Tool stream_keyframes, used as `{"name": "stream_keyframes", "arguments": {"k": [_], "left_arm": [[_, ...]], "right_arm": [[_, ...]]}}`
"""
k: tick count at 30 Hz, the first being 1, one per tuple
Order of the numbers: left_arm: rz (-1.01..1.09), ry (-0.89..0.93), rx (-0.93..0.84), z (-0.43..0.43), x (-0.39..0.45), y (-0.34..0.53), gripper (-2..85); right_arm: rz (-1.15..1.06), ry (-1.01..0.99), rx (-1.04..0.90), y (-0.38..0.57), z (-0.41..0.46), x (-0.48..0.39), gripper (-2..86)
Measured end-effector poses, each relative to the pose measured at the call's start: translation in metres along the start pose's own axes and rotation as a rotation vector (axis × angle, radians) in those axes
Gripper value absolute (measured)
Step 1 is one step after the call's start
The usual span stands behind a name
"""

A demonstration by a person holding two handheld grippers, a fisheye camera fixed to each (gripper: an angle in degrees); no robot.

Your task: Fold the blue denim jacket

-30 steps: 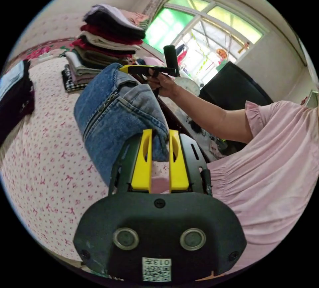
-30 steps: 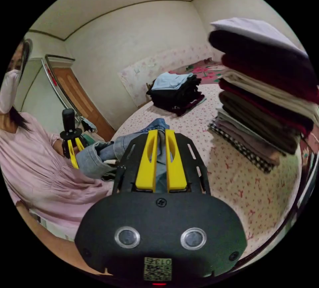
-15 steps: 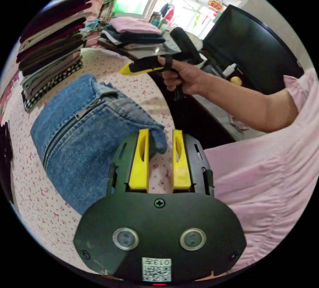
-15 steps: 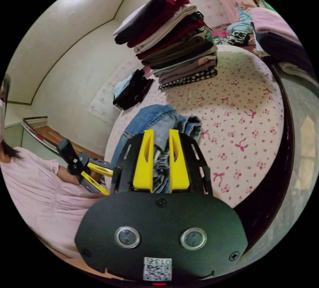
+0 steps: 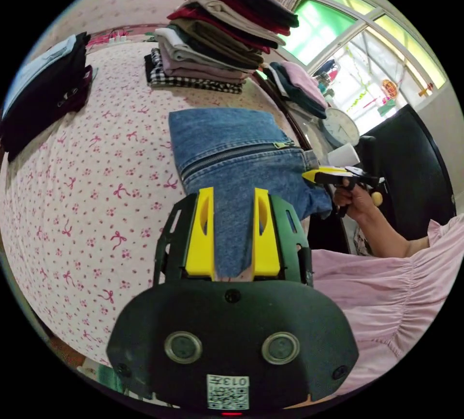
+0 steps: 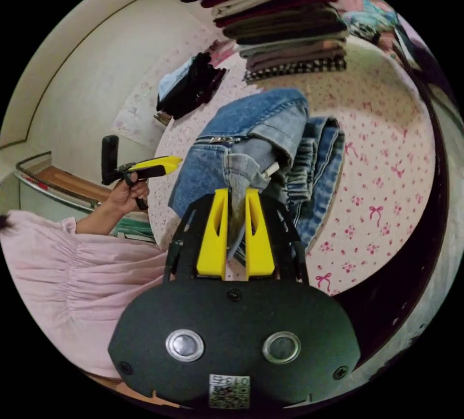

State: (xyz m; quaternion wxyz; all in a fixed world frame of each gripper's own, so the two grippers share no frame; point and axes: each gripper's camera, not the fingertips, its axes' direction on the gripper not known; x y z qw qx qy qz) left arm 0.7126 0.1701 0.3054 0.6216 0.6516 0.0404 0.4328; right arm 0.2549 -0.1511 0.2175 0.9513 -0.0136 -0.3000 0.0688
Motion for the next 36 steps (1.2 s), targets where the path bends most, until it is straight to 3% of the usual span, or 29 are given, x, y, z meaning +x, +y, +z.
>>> {"name": "stream_keyframes", "arguments": {"k": [3,8,11,14,17,20,23,27,30,34,36], "left_arm": [[0.092,-0.018,0.010,0.006,0.023,-0.004,11.0],[0.152,0.056,-0.010,0.043,0.031,-0.004,8.2],[0.152,0.062,0.006,0.033,0.031,-0.001,10.2],[0.141,-0.039,0.028,0.029,0.020,0.006,10.6],[0.144,-0.025,-0.041,0.052,0.011,0.005,11.0],[0.173,-0.095,-0.042,0.060,0.016,0.010,10.9],[0.162,-0.103,-0.007,0.064,0.013,0.021,10.7],[0.170,-0.092,-0.026,0.071,0.006,0.023,10.1],[0.183,-0.069,-0.042,0.075,-0.005,0.026,9.6],[0.096,0.045,-0.048,0.062,-0.043,0.036,11.1],[0.016,0.091,0.022,0.053,-0.071,0.047,12.9]], "right_arm": [[-0.057,0.048,0.114,0.017,-0.045,-0.021,2.9],[0.079,0.100,0.142,0.067,-0.046,0.021,2.7],[0.216,-0.099,0.214,0.093,-0.050,0.057,3.7],[0.112,-0.085,0.175,0.093,-0.058,0.044,5.6],[0.132,-0.041,0.112,0.089,-0.080,0.034,7.1],[0.075,0.030,0.192,0.096,-0.118,-0.003,4.3],[-0.126,0.022,0.166,0.103,-0.119,-0.062,1.6],[-0.207,0.316,-0.257,0.119,-0.038,-0.085,0.4],[-0.165,0.201,-0.203,0.135,-0.041,-0.064,0.4],[-0.232,0.194,-0.245,0.125,-0.079,-0.079,1.2],[-0.196,0.187,-0.063,0.119,-0.120,-0.076,3.8]]}}
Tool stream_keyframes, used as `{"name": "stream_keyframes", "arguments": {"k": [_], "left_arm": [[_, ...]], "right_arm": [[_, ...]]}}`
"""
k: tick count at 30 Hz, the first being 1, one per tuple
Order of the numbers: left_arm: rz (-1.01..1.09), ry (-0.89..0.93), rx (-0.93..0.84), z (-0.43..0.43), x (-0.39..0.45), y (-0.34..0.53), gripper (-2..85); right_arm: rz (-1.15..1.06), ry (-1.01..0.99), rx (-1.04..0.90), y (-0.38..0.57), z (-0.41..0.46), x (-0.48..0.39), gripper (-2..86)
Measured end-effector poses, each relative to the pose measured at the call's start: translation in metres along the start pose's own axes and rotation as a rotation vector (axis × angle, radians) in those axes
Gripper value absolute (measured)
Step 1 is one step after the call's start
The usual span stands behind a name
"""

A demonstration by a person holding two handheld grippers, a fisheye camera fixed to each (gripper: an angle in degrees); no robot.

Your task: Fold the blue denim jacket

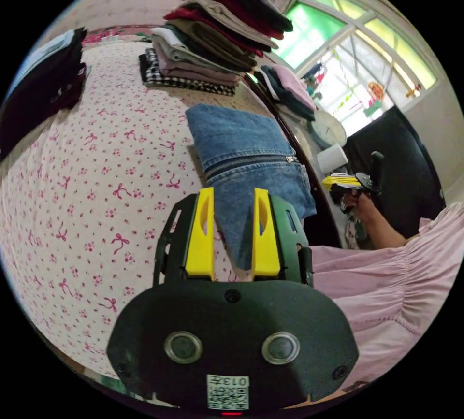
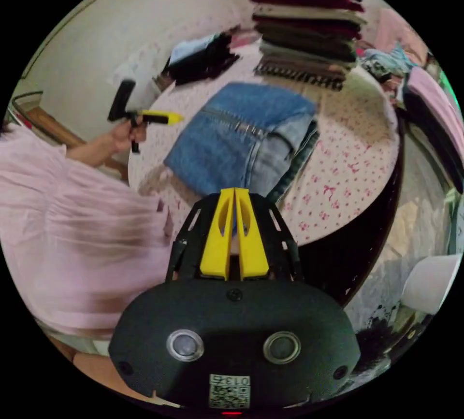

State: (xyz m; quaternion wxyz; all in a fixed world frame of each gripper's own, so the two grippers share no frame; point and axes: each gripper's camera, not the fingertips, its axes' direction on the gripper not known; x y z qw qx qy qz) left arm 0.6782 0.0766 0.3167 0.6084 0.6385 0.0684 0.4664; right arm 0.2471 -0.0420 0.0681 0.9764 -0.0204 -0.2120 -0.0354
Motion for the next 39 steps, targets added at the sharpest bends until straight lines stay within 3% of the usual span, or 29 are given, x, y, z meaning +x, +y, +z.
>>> {"name": "stream_keyframes", "arguments": {"k": [3,5,7,13,18,24,29,37,39], "left_arm": [[-0.147,0.131,0.052,0.004,-0.048,0.008,16.8],[-0.220,0.270,0.052,0.024,-0.077,0.009,18.5],[-0.211,0.289,0.032,0.037,-0.084,0.007,19.3],[-0.160,0.309,-0.067,0.078,-0.097,-0.002,20.6],[-0.125,0.328,-0.196,0.125,-0.093,-0.007,22.2],[-0.166,0.338,-0.175,0.140,-0.105,0.002,21.9],[-0.129,0.290,-0.180,0.141,-0.097,0.001,20.3],[-0.158,0.280,-0.169,0.155,-0.114,0.014,19.9],[-0.159,0.275,-0.162,0.156,-0.116,0.017,19.9]], "right_arm": [[0.148,0.062,0.252,-0.001,-0.021,0.024,16.1],[0.239,0.036,0.265,-0.004,-0.009,0.044,19.0],[0.315,-0.060,0.252,-0.002,0.013,0.073,21.0],[0.399,-0.250,0.199,0.015,0.046,0.117,23.0],[0.390,-0.261,0.168,0.019,0.053,0.129,23.3],[0.383,-0.286,0.202,0.030,0.058,0.138,23.0],[0.399,-0.443,0.130,0.021,0.080,0.146,20.9],[0.365,-0.360,0.115,0.017,0.105,0.143,21.1],[0.342,-0.248,0.073,0.010,0.104,0.135,23.1]]}}
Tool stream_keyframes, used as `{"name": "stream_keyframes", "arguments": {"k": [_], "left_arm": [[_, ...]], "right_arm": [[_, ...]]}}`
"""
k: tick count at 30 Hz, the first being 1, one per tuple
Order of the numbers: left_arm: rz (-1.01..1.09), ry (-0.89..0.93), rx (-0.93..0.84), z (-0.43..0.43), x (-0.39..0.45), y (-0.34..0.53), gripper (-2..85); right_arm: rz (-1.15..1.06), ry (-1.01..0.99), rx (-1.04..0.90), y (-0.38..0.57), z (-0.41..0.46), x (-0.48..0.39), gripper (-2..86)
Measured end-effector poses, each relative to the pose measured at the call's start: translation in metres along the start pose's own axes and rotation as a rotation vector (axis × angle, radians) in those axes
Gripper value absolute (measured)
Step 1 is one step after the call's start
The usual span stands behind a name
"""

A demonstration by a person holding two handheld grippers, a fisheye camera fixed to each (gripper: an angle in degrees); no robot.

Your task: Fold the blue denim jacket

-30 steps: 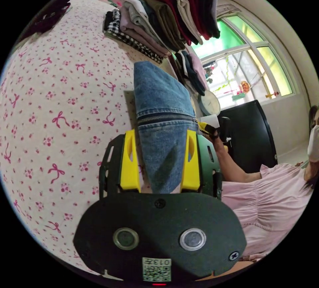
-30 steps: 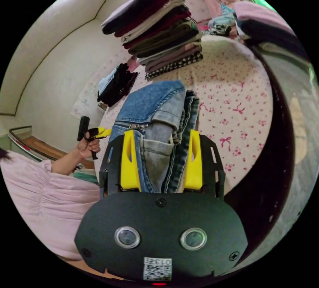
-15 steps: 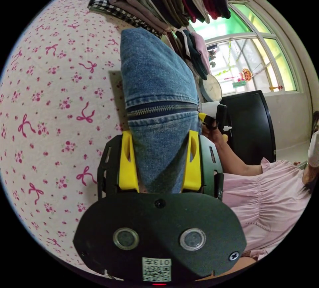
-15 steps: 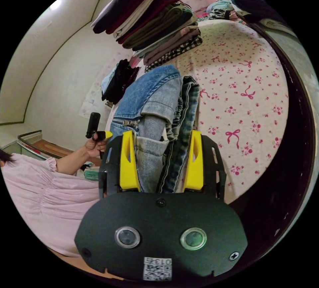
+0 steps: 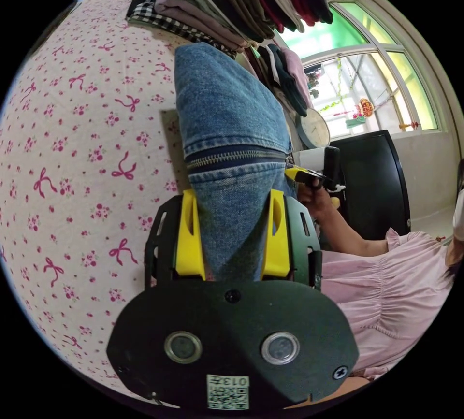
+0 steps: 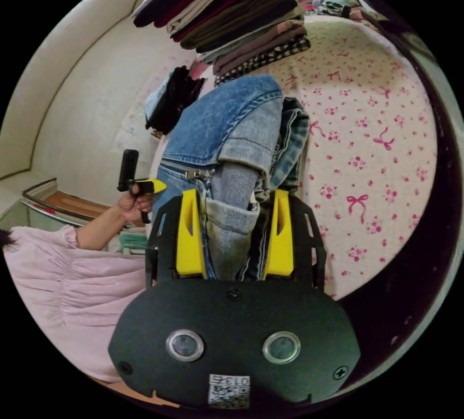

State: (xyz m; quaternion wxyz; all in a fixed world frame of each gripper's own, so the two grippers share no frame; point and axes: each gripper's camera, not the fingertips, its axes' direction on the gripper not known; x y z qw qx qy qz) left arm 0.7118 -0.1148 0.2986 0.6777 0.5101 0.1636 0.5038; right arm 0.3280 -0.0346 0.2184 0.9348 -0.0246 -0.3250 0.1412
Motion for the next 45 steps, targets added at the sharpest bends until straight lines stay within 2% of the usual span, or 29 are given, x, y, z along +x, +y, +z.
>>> {"name": "stream_keyframes", "arguments": {"k": [3,8,19,22,25,30,33,38,41,45], "left_arm": [[-0.014,0.001,0.011,0.001,-0.007,0.003,20.0],[-0.033,0.029,0.020,0.000,-0.024,0.006,20.1],[-0.039,0.032,0.037,-0.010,-0.049,0.010,20.3],[-0.042,0.038,0.042,-0.015,-0.057,0.011,20.3],[-0.042,0.035,0.041,-0.021,-0.063,0.010,20.2],[-0.035,0.032,0.040,-0.032,-0.071,0.009,20.0],[-0.001,0.005,0.051,-0.042,-0.068,0.012,19.9],[-0.038,0.036,0.061,-0.055,-0.087,0.013,18.8],[-0.007,-0.033,0.076,-0.072,-0.067,0.013,17.7],[0.046,-0.019,0.147,-0.106,-0.041,0.028,17.4]], "right_arm": [[-0.049,0.238,0.040,0.001,0.004,-0.020,25.1],[0.017,0.089,0.080,0.002,0.023,0.006,24.8],[0.072,0.140,0.104,0.001,0.068,0.018,25.5],[0.077,0.040,0.114,-0.001,0.087,0.029,24.2],[0.073,0.047,0.101,-0.006,0.099,0.030,23.6],[0.058,-0.030,0.105,-0.018,0.125,0.030,20.6],[0.016,0.033,0.066,-0.027,0.149,0.021,20.6],[0.105,-0.173,0.098,-0.036,0.184,0.052,16.8],[0.054,-0.131,0.100,-0.042,0.192,0.036,12.7],[-0.008,-0.109,0.180,-0.042,0.195,0.001,10.7]]}}
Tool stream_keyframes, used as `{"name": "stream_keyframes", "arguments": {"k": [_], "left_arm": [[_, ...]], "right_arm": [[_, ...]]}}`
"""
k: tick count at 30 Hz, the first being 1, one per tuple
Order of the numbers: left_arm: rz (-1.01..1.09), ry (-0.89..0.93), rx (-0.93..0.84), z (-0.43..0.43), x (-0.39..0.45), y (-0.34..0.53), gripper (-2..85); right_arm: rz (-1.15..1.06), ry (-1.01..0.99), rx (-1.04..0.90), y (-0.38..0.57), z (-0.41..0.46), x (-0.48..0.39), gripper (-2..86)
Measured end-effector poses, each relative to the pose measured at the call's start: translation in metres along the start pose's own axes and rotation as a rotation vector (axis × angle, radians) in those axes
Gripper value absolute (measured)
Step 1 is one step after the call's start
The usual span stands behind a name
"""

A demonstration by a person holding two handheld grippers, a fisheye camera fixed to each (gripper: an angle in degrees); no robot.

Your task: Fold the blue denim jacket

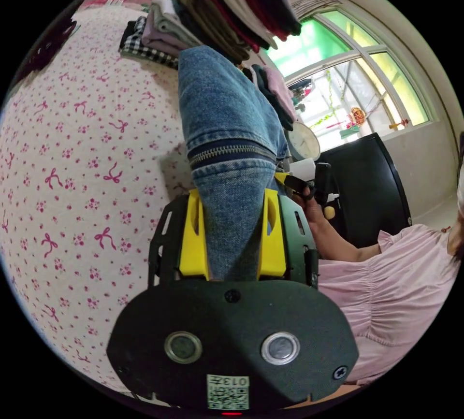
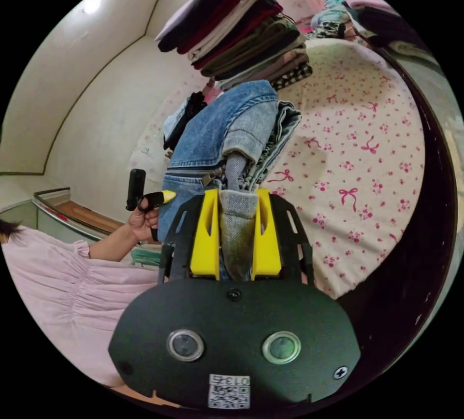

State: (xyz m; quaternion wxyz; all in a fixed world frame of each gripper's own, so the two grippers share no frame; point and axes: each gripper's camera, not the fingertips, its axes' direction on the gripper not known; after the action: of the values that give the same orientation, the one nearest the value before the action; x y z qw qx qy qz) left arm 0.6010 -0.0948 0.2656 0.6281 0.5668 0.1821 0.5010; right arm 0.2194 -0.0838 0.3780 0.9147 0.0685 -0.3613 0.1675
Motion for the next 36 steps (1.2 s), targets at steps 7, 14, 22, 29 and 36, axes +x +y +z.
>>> {"name": "stream_keyframes", "arguments": {"k": [7,14,22,29,36], "left_arm": [[0.065,0.040,0.137,-0.104,0.014,0.023,17.4],[0.087,0.029,0.213,-0.226,-0.045,0.031,17.4],[0.086,0.001,0.310,-0.418,-0.169,-0.016,17.4],[0.137,-0.154,0.372,-0.609,-0.228,-0.161,18.4],[-0.085,-0.285,0.252,-0.630,-0.348,-0.288,19.8]], "right_arm": [[-0.203,0.011,0.052,-0.017,0.031,-0.096,9.8],[-0.256,0.000,0.057,-0.047,0.130,-0.171,9.7],[-0.370,-0.032,-0.012,-0.149,0.325,-0.285,9.6],[-0.495,-0.091,0.049,-0.315,0.482,-0.398,10.1],[-0.279,-0.010,-0.071,-0.451,0.649,-0.397,12.7]]}}
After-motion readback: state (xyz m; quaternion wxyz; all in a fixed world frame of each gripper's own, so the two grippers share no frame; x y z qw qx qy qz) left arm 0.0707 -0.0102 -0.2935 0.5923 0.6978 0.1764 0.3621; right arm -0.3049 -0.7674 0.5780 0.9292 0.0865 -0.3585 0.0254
